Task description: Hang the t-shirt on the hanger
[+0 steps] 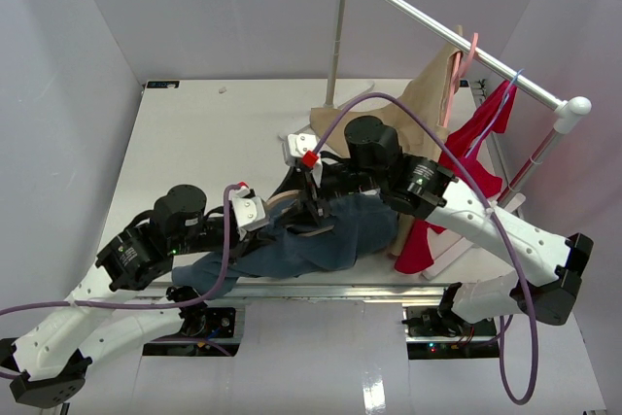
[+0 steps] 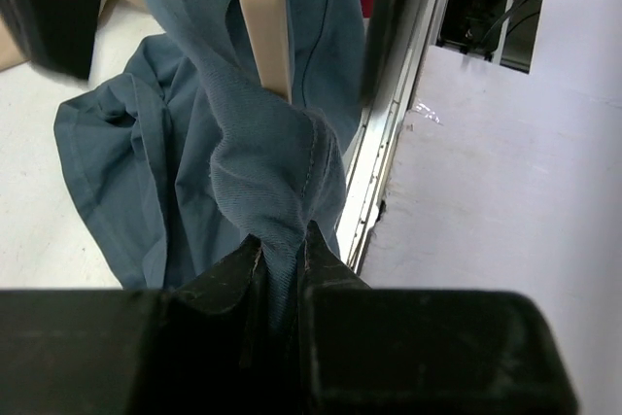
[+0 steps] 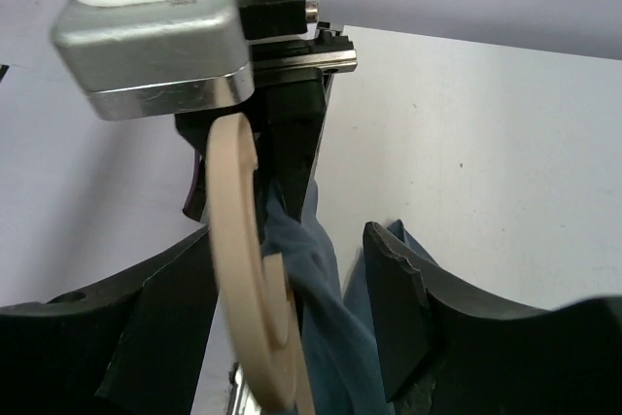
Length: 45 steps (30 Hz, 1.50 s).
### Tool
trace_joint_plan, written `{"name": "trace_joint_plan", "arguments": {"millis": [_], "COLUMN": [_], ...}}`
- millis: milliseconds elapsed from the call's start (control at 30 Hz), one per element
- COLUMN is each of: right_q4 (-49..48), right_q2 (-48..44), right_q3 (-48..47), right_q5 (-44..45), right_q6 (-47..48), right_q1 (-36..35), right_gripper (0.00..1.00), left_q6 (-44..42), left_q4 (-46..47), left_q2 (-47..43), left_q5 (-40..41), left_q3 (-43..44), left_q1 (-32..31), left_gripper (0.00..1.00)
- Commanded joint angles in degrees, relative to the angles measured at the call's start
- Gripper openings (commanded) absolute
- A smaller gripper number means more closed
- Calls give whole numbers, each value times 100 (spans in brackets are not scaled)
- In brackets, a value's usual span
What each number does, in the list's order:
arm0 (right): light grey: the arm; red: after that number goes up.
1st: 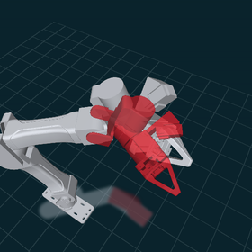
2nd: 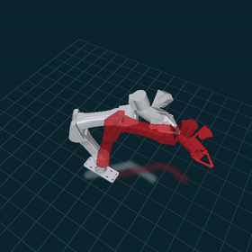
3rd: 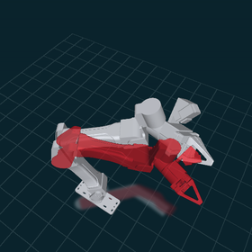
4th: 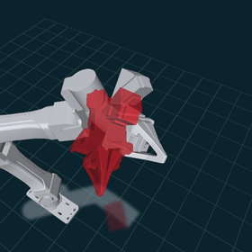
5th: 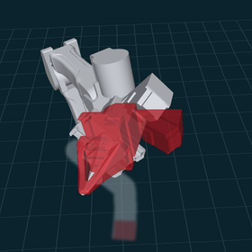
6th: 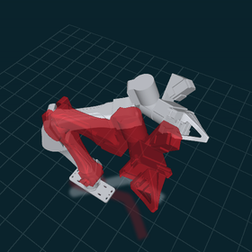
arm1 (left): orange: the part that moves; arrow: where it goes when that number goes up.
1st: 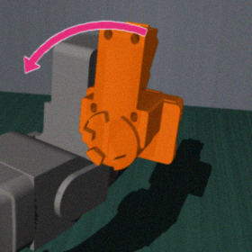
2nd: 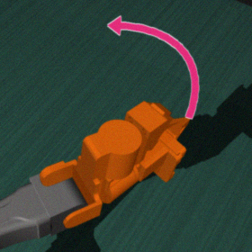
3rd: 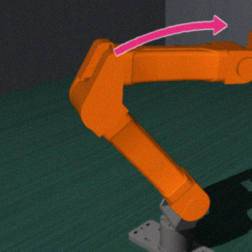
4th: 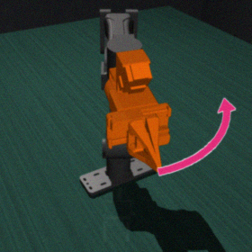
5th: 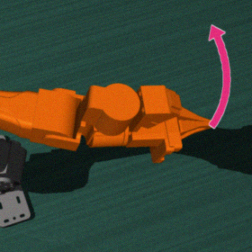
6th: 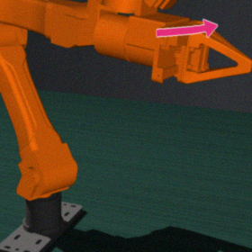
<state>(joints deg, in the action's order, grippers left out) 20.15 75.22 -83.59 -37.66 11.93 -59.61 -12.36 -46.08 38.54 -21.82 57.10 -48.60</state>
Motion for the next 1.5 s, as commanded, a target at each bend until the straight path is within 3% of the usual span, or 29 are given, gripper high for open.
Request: {"name": "trace_joint_plan", "arguments": {"millis": [0,33,167,267,433,800,867,1000,1067,1133,1200,1467], "right_q4": [-988,-1058,-901,-178,401,1945,2242,2387,2427,2522,2605,2572], "right_q2": [-61,-140,-392,-358,-459,62,156,110,58,22,-2,154], "right_q3": [-8,57,-24,-540,-893,-2087,-2244,-2250,-2252,-2267,-2334,-3104], "right_q5": [346,635,1651,1509,1497,1041,820,883,972,1097,1393,1233], "right_q6": [-297,-340,-477,-611,-508,27,200,326,356,414,374,-59], "right_q1": [-95,-91,185,359,372,417,424,424,449,500,608,1041], "right_gripper": [23,9,8,8,8,8,8,8,8,8,8,8], "left_q6": [235,350,900,1005,1065,953,946,954,960,989,1063,1135], "left_q4": [569,503,-257,-520,-510,-648,-717,-868,-842,-842,-904,-1047], "left_q2": [17,30,120,45,-209,-114,-43,-20,-95,-145,-251,-496], "left_q5": [84,440,2164,2701,2899,3265,3465,3675,3707,3751,3811,3759], "left_q3": [122,222,943,1450,1569,1592,1585,1534,1487,1479,1519,1357], "left_q1": [-5,-3,-9,-9,-2,-9,-9,-9,-9,-9,-11,-9], "left_gripper": [0,2,18,24,34,41,40,21,21,24,37,49]}}
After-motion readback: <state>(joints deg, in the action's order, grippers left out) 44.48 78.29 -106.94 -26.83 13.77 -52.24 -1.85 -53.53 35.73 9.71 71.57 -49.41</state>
